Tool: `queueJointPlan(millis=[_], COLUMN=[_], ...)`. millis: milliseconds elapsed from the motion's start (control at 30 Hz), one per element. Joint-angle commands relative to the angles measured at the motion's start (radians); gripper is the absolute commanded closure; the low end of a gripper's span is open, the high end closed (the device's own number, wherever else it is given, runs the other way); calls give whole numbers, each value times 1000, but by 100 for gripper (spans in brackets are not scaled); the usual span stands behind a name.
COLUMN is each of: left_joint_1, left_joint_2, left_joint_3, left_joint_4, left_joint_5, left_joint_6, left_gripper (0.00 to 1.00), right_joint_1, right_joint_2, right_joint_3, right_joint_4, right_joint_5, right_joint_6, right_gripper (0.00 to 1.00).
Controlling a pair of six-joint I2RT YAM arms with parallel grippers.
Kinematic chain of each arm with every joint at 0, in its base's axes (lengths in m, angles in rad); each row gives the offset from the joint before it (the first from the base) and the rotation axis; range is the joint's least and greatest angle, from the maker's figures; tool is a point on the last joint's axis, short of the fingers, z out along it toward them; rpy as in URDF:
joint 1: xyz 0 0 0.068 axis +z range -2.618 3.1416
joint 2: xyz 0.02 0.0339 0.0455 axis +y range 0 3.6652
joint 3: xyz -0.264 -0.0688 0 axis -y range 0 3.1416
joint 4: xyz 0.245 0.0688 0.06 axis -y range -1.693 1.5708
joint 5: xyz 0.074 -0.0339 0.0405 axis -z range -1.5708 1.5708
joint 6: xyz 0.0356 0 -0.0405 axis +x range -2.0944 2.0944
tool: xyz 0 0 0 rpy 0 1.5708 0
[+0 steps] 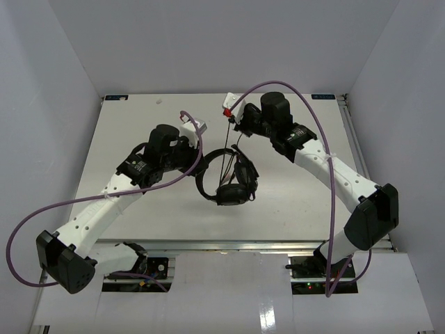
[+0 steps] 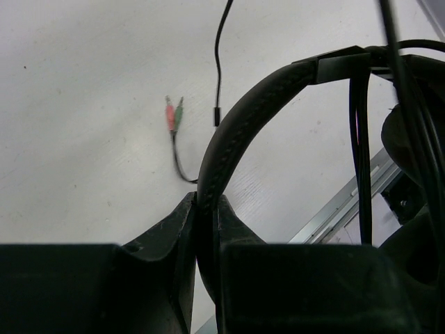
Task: Wrap the headphones
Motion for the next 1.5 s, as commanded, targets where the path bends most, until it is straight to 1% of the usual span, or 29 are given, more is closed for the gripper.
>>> queueJointPlan(millis=[0, 67, 200, 300, 533, 667, 767, 900, 1033, 1100, 1167, 1300, 1367, 1467], left_joint_1=[-17, -17, -17, -17, -16, -15, -17, -17, -17, -17, -17, -17, -17, -17], left_joint_2=[-84, -92, -72, -45, -5, -7, -3, 16, 32, 34, 36, 45, 54, 93], left_joint_3=[111, 133, 194, 234, 274, 303, 367, 450, 513, 536, 548, 577, 595, 634], left_joint_4=[-28, -36, -66, -93, -108, -92, -70, -25, 12, 38, 66, 135, 179, 208], left_joint_5=[64, 43, -7, -43, -57, -25, 6, 101, 156, 172, 159, 91, 40, -20], left_joint_6=[5, 4, 5, 22, 36, 7, -29, -114, -177, -202, -234, -266, -285, -317], left_gripper=[100, 100, 100, 100, 100, 100, 100, 100, 100, 100, 100, 100, 100, 100], right_joint_1=[-75, -100, -143, -176, -209, -218, -218, -218, -218, -218, -218, -217, -212, -198], right_joint_2=[-26, -43, -93, -158, -220, -198, -166, -119, -89, -82, -81, -73, -71, -66], right_joint_3=[-58, -86, -158, -206, -222, -258, -284, -287, -278, -295, -331, -435, -481, -509], right_joint_4=[84, 94, 107, 167, 200, 197, 209, 240, 255, 293, 349, 564, 675, 754], right_joint_5=[-12, -59, -107, -134, -174, -207, -271, -363, -429, -468, -543, -690, -735, -758], right_joint_6=[94, 130, 180, 215, 264, 264, 297, 357, 400, 436, 514, 746, 827, 919], right_gripper=[92, 92, 92, 92, 92, 92, 92, 92, 92, 92, 92, 91, 90, 88])
